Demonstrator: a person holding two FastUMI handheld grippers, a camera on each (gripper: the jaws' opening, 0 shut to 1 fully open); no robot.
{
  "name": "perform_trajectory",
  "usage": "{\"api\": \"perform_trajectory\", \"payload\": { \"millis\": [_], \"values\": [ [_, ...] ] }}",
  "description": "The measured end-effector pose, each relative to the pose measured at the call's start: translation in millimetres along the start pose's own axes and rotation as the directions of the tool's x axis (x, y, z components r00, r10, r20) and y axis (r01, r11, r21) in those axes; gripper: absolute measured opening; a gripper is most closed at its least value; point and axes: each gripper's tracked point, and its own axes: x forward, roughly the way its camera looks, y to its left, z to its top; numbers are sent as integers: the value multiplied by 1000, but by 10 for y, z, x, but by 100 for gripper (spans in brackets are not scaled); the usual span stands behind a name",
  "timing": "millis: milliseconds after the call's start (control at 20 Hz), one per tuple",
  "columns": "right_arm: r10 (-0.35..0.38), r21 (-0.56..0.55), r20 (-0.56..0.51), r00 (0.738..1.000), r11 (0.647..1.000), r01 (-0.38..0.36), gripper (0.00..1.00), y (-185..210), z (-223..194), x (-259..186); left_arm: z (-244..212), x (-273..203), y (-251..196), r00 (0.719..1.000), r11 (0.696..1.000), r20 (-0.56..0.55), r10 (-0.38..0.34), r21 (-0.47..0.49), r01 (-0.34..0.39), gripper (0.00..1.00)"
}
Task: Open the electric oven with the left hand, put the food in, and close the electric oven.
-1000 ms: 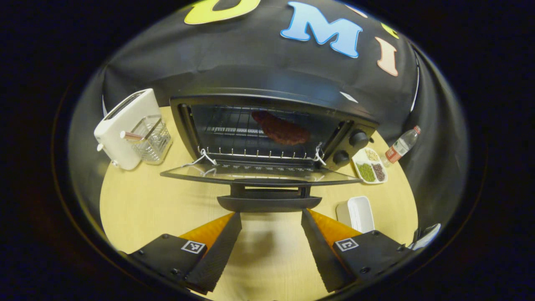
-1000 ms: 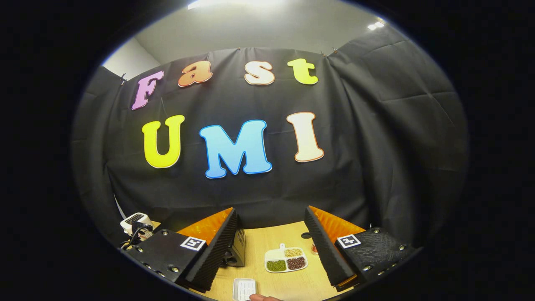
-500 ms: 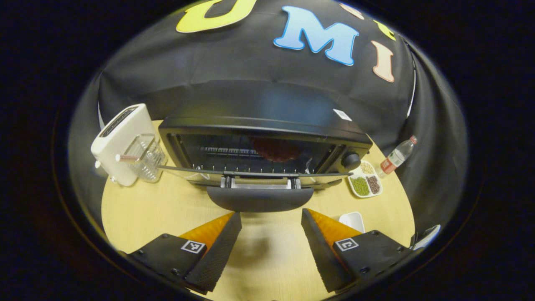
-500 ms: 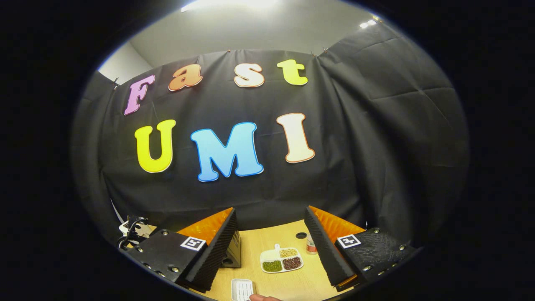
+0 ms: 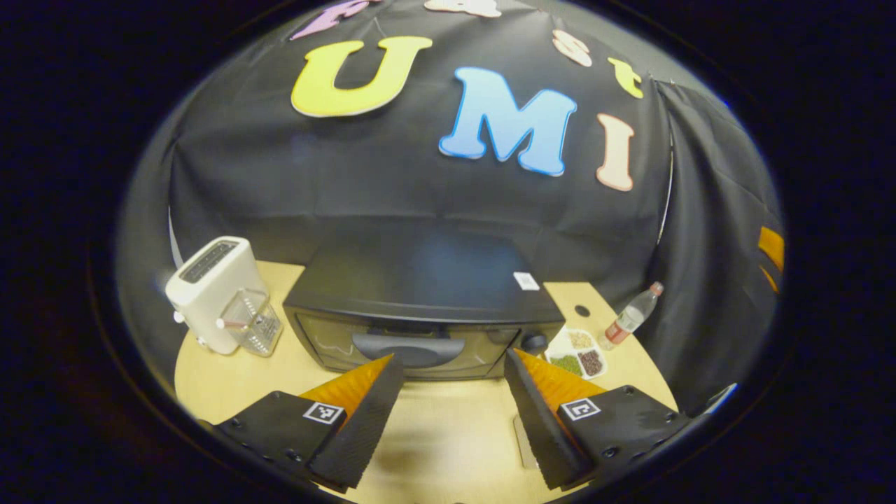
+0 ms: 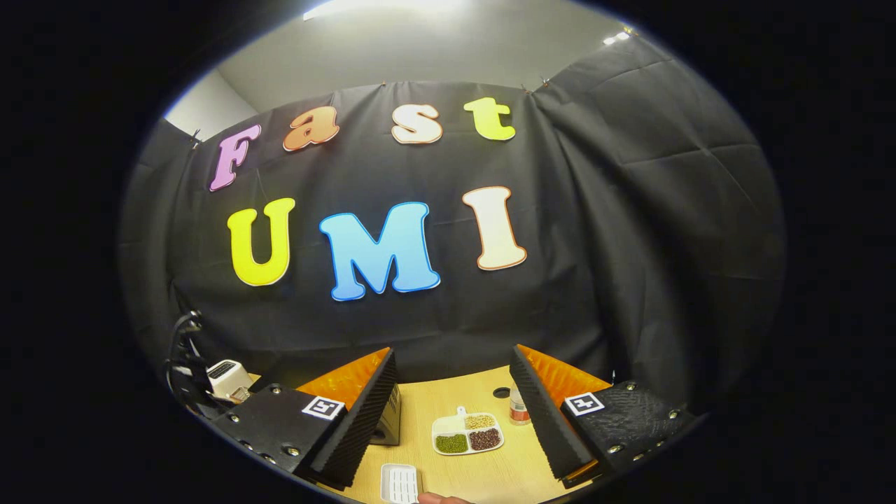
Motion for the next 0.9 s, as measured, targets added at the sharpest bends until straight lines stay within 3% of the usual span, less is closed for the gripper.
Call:
{"api": "perform_trajectory", "payload": {
  "millis": [50, 150, 400, 450, 500, 650, 900],
  "values": [
    [15, -9, 0, 1000, 1000, -15, 98, 12, -6, -2, 168, -116, -34, 999, 1000, 48, 6, 1, -7, 100],
    [42, -31, 3, 999, 999, -42, 98, 55, 51, 16, 531, -410, -95, 987, 999, 161, 28, 16, -31, 96],
    [154, -47, 12, 988, 987, -153, 99, 317, 160, -33, 1263, -1257, -265, 897, 975, 427, 115, 126, -184, 99],
    [185, -40, 11, 983, 982, -184, 98, 415, 179, -77, 1298, -1401, -349, 887, 974, 447, 116, 125, -191, 92],
    [194, -41, 13, 981, 980, -194, 99, 454, 201, -121, 1310, -1495, -448, 883, 977, 455, 112, 114, -183, 100],
    [194, -42, 27, 981, 980, -193, 99, 541, 267, -296, 1272, -1730, -484, 875, 979, 470, 114, 99, -181, 100],
    [154, -45, 65, 986, 987, -151, 98, 658, 409, -627, 1287, -2074, -556, 862, 984, 505, 43, 126, -123, 100]
  ]
}}
